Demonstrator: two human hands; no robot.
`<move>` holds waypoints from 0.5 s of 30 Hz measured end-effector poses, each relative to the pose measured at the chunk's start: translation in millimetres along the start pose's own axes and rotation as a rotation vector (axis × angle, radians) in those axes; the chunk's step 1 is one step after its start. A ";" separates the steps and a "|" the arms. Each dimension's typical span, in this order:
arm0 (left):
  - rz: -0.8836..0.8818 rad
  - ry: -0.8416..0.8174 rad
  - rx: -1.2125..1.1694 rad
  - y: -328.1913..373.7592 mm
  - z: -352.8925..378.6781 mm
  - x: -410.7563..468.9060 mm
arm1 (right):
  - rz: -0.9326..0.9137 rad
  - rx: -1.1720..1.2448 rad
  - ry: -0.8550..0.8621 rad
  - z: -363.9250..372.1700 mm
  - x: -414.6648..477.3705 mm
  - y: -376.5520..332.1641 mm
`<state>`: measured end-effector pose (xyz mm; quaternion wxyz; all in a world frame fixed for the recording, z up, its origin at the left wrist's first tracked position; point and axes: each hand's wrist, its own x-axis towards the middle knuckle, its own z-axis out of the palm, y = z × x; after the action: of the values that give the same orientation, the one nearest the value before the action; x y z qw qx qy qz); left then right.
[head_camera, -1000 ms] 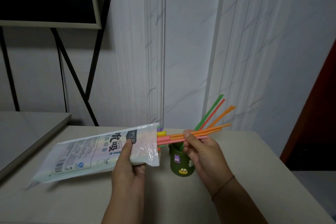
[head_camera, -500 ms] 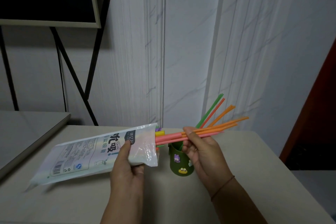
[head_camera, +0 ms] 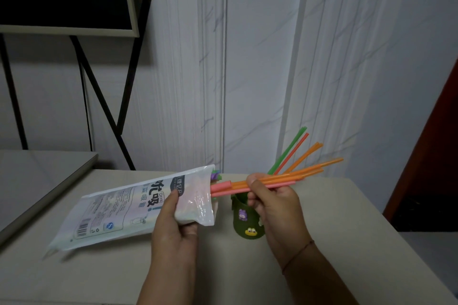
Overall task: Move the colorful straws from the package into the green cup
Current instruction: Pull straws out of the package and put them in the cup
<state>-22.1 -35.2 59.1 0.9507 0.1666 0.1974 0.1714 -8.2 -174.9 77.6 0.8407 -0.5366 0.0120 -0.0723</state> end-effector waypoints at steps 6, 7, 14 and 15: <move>-0.010 0.068 -0.044 14.4 -3.5 8.5 | -0.029 0.128 0.044 -21.3 10.8 -20.3; -0.013 0.063 -0.049 16.5 -4.2 9.8 | -0.031 0.137 0.052 -26.0 12.6 -24.0; 0.031 0.100 -0.032 22.1 -8.8 15.5 | -0.077 0.045 0.106 -54.1 18.7 -45.0; 0.036 0.096 -0.025 22.6 -9.6 16.6 | -0.096 0.029 0.120 -57.8 19.4 -48.9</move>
<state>-17.8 -6.4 54.2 0.9390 0.1497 0.2377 0.1985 0.0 -249.7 98.5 0.8417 -0.5190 0.0357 -0.1446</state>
